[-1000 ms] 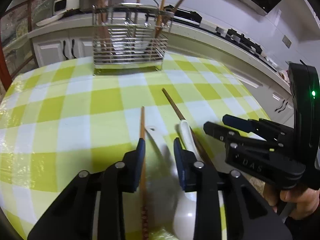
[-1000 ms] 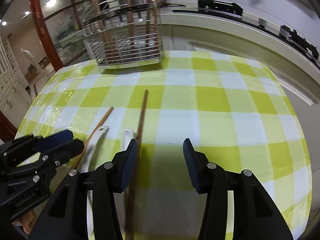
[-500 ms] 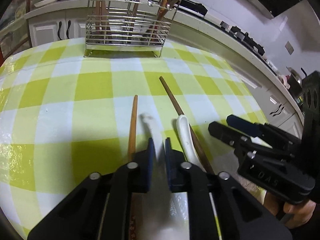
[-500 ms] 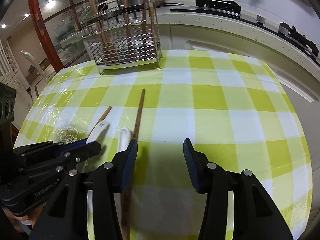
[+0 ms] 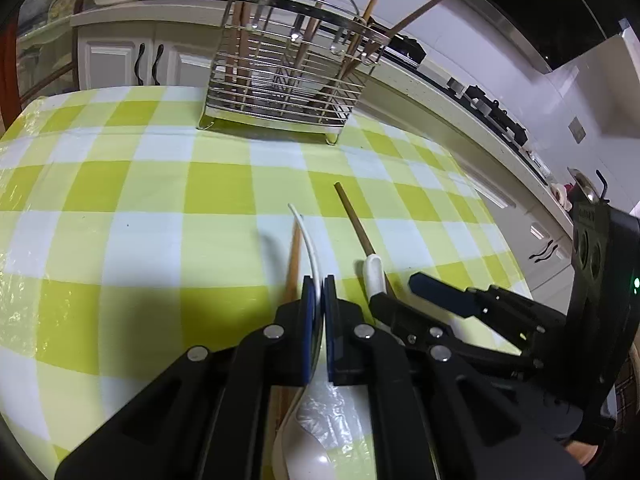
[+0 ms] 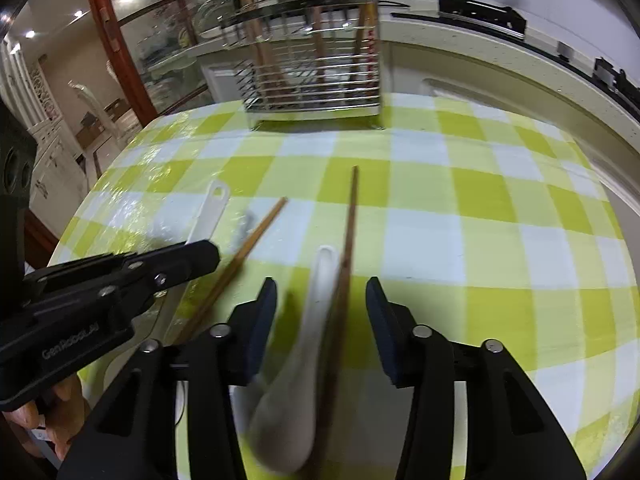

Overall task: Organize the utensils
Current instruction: 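Close the left tool on a white spoon handle while the right tool grasps another spoon, then hold both white spoons and adjust the grips on the cloth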

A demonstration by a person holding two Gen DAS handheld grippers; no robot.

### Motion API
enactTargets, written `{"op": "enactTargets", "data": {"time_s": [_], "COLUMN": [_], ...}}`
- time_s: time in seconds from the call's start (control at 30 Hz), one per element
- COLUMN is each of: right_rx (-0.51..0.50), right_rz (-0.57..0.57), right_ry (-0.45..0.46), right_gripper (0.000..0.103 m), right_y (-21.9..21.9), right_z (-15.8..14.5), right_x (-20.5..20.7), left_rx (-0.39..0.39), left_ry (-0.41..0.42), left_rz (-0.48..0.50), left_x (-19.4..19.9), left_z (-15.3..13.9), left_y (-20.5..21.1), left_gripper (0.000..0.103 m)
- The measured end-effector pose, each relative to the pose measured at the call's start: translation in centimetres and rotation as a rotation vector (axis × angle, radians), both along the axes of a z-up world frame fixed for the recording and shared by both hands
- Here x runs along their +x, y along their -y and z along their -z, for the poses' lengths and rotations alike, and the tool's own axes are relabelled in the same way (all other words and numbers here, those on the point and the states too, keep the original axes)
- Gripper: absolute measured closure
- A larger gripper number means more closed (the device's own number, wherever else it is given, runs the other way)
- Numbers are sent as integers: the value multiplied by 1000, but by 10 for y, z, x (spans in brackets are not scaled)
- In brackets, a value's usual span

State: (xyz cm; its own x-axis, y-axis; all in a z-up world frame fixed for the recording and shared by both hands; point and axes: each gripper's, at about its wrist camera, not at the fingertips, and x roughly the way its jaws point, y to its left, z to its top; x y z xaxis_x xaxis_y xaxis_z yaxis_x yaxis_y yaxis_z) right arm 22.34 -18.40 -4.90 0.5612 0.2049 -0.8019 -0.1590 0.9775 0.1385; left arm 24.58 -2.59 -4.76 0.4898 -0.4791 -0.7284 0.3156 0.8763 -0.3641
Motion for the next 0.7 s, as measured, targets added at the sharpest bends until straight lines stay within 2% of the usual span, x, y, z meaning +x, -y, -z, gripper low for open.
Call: {"op": "enactTargets", "data": {"time_s": [0.3,0.43,0.7], "right_rx": [44,56,16], "right_rz": [-37,-11,10], "right_ry": [-43,-39,-21], "right_gripper": [85,86,86], "right_y": [-9,-4,0], "right_z": [11,8,5], "right_x": [7,8,4], "left_rx": [-10,-14,-17], "left_ry": [3,6,7], "left_rz": [-8,-11,-19], "left_x": [-1,-1,0], "left_z": [1,1,1], "left_y": [-6,-8,-11], "left_gripper": [98,98,98]}}
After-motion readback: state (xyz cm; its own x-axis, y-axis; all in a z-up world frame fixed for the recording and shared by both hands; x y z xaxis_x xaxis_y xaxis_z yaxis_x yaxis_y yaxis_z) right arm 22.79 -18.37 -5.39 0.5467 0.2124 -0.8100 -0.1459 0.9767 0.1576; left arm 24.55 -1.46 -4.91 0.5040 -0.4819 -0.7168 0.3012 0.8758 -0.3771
